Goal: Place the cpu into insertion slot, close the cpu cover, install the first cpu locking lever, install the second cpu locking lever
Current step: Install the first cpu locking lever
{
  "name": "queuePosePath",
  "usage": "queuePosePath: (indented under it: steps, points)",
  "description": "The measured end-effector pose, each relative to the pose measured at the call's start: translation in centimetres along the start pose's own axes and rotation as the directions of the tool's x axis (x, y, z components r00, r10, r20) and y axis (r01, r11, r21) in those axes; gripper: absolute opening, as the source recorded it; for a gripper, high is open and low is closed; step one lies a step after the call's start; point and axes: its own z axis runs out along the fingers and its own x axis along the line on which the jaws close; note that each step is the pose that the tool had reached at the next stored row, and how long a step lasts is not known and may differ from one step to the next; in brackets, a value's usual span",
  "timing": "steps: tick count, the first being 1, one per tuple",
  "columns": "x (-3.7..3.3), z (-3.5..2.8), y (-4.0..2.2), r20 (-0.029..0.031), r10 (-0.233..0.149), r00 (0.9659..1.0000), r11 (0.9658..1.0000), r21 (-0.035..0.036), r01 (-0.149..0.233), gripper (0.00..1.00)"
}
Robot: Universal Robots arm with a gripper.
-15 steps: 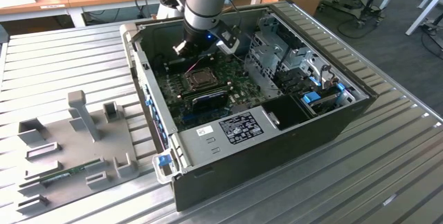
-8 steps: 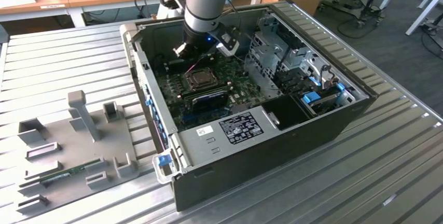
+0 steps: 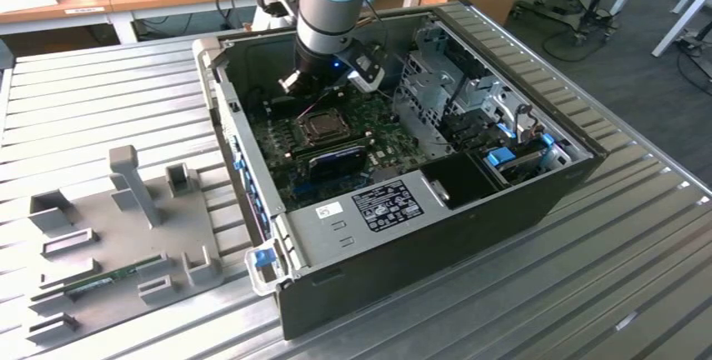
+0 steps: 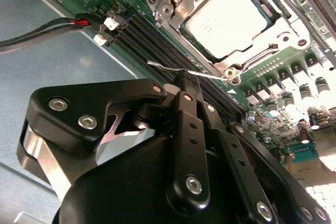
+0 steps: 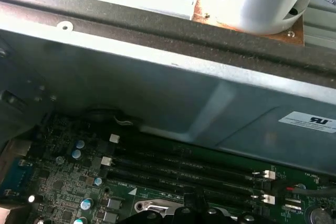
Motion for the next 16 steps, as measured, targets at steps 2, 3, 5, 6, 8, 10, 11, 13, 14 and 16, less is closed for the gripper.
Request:
queuePosePath:
  steps: [2,3,5,6,8,10,11,13,14,16]
  points:
    - [-0.08,0.02,-0.02,0.0001,0.000,1.0000,1.0000,-0.0002,0.000,0.10]
    - [-0.12,0.04,-0.04,0.0002,0.000,1.0000,1.0000,-0.0002,0.000,0.10]
    - [-0.21,0.05,-0.06,0.0002,0.000,1.0000,1.0000,-0.0002,0.000,0.10]
    - [-0.25,0.06,-0.07,0.0001,0.000,1.0000,1.0000,-0.0001,0.000,0.10]
    - [-0.32,0.08,-0.09,0.0001,0.000,1.0000,1.0000,-0.0001,0.000,0.10]
    - [-0.37,0.10,-0.11,0.0001,0.000,1.0000,1.0000,0.0000,0.000,0.10]
    - [-0.38,0.12,-0.10,0.0002,0.000,1.0000,1.0000,-0.0001,0.000,0.10]
    - [-0.40,0.15,-0.08,0.0002,0.000,1.0000,1.0000,-0.0001,0.000,0.10]
    - [-0.40,0.16,-0.07,0.0001,0.000,1.0000,1.0000,-0.0001,0.000,0.10]
    - [-0.40,0.17,-0.06,0.0001,0.000,1.0000,1.0000,-0.0001,0.000,0.10]
